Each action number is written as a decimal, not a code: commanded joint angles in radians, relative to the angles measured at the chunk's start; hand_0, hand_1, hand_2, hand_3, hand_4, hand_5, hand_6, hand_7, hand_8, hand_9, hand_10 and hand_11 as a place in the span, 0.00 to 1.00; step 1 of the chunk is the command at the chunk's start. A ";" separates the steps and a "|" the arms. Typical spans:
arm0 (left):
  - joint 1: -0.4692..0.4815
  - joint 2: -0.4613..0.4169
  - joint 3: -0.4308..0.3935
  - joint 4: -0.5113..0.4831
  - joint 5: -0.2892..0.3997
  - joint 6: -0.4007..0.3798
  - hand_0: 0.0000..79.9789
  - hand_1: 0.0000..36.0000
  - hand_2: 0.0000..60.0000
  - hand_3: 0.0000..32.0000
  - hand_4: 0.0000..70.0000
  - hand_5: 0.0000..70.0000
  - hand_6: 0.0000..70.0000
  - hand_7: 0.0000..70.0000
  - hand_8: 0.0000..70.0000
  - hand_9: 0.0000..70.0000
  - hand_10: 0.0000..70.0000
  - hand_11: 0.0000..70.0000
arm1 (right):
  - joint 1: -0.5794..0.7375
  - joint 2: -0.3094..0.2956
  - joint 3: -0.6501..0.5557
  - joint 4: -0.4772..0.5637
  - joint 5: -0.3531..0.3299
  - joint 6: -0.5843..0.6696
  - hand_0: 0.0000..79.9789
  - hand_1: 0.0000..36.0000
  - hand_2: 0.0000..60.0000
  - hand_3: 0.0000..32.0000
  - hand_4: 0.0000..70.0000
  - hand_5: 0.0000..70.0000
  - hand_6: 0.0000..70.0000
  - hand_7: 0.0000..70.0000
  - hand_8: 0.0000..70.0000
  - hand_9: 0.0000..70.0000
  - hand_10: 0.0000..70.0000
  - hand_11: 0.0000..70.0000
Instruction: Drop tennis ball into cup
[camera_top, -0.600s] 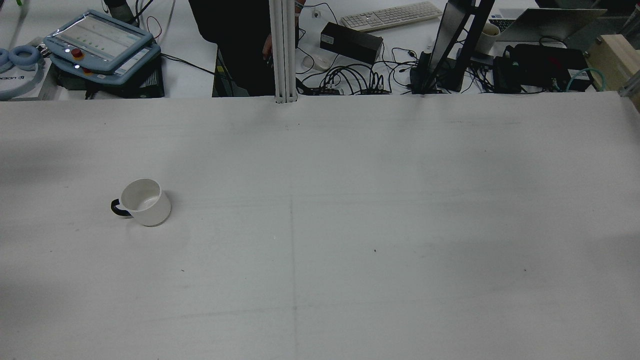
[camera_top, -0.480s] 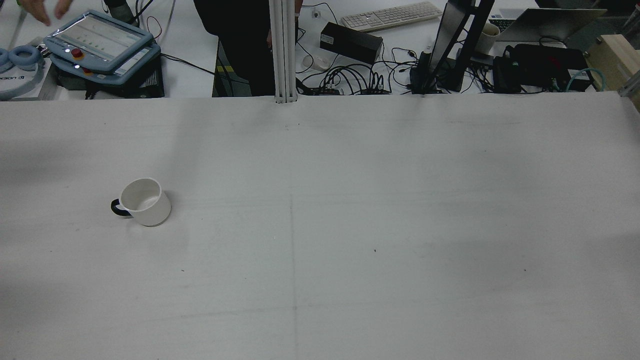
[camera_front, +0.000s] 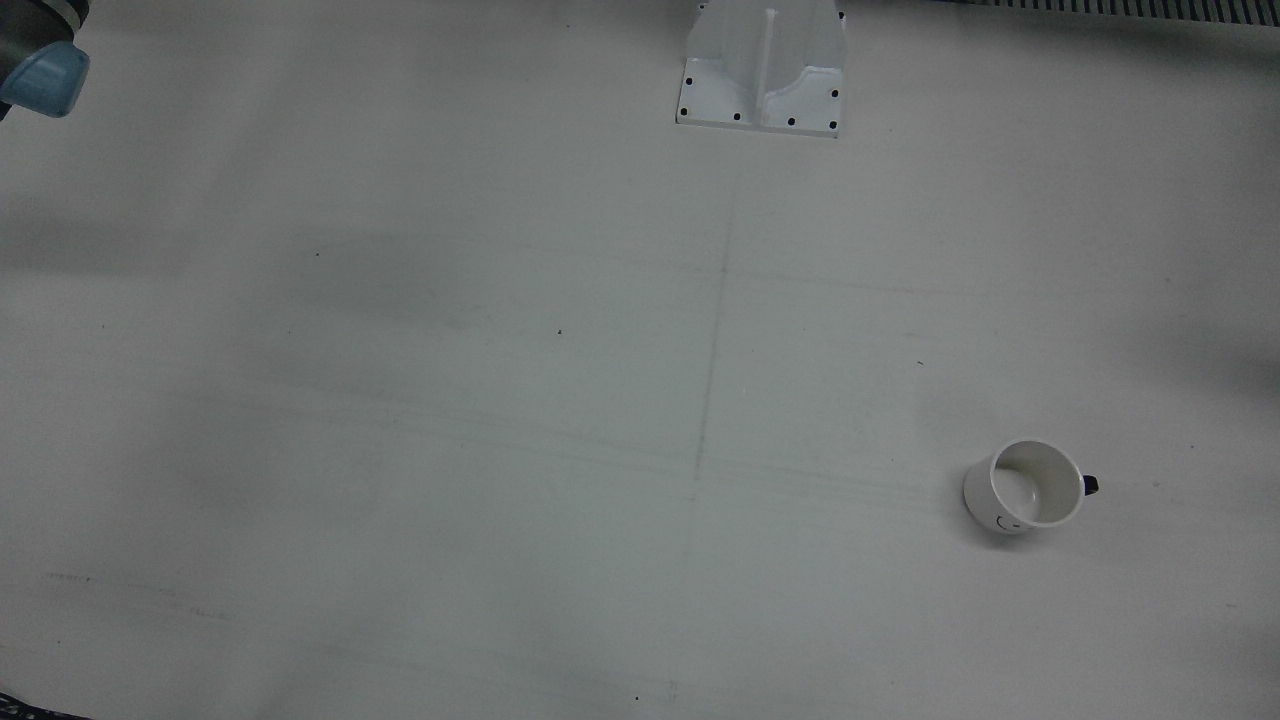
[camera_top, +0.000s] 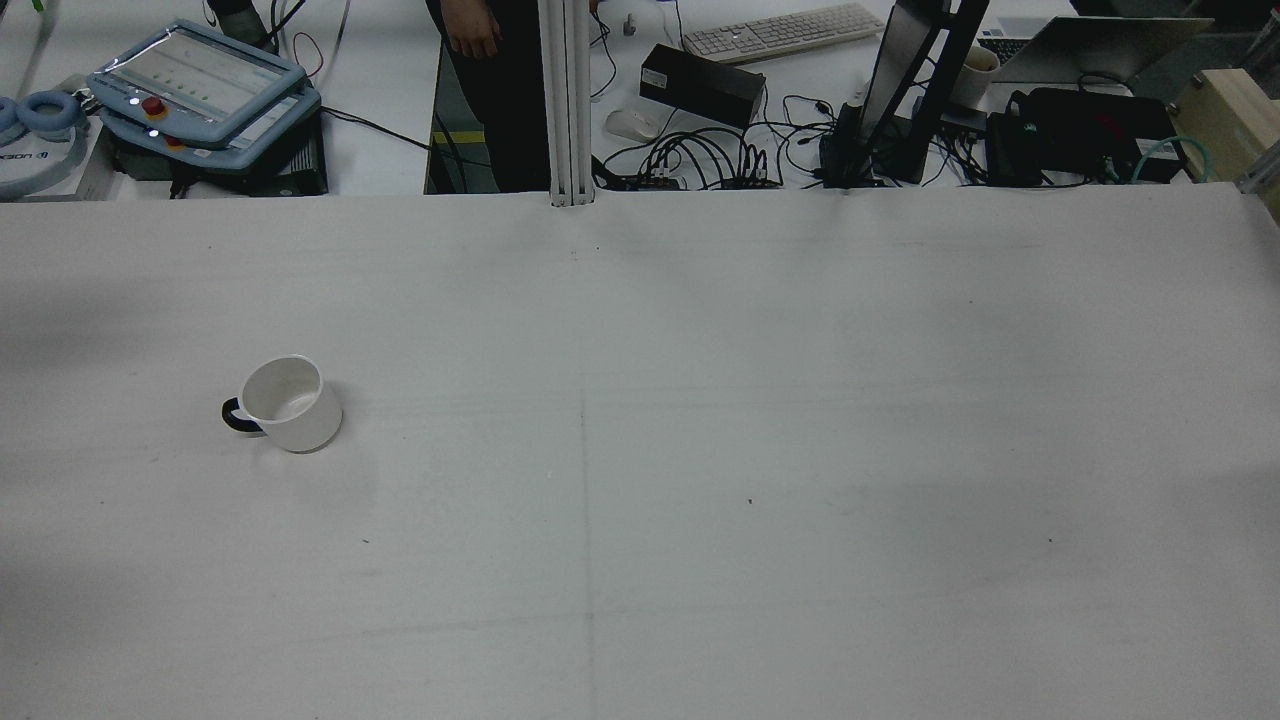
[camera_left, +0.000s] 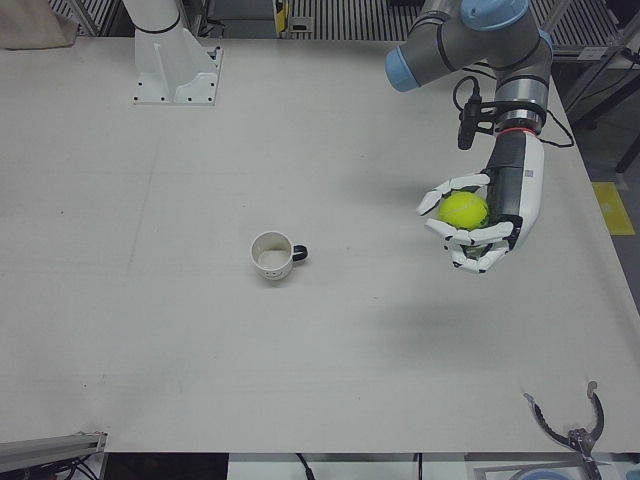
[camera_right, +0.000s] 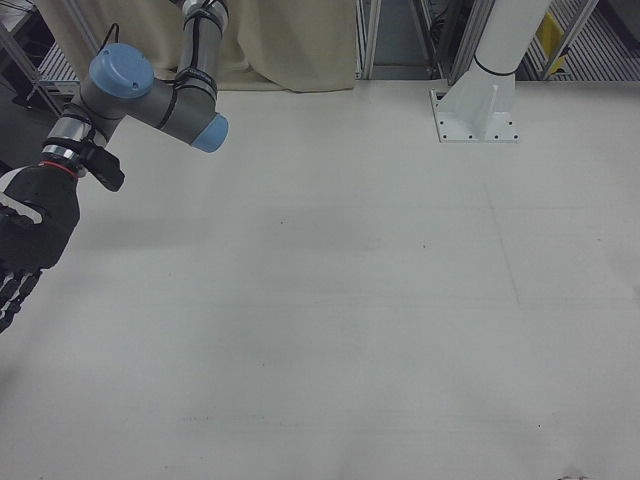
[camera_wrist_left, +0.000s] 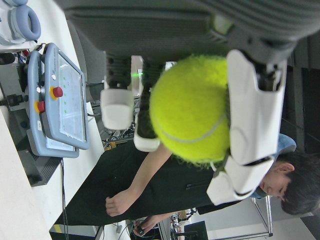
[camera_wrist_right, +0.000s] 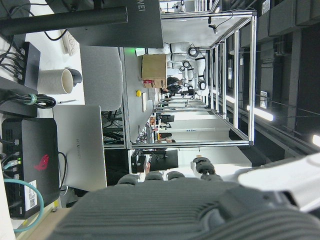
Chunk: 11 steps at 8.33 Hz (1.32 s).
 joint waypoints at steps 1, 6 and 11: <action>0.097 0.013 -0.120 0.032 0.003 0.006 0.70 1.00 1.00 0.00 1.00 0.36 0.52 1.00 1.00 1.00 1.00 1.00 | 0.000 0.000 0.000 0.000 0.000 0.001 0.00 0.00 0.00 0.00 0.00 0.00 0.00 0.00 0.00 0.00 0.00 0.00; 0.471 0.015 -0.197 0.060 -0.130 0.020 0.70 1.00 1.00 0.00 1.00 0.36 0.52 1.00 1.00 1.00 1.00 1.00 | 0.000 0.000 0.000 0.000 0.000 0.001 0.00 0.00 0.00 0.00 0.00 0.00 0.00 0.00 0.00 0.00 0.00 0.00; 0.560 -0.040 -0.139 0.084 -0.236 0.043 0.71 1.00 1.00 0.00 1.00 0.36 0.51 1.00 1.00 1.00 1.00 1.00 | 0.000 0.000 0.000 0.000 0.000 0.001 0.00 0.00 0.00 0.00 0.00 0.00 0.00 0.00 0.00 0.00 0.00 0.00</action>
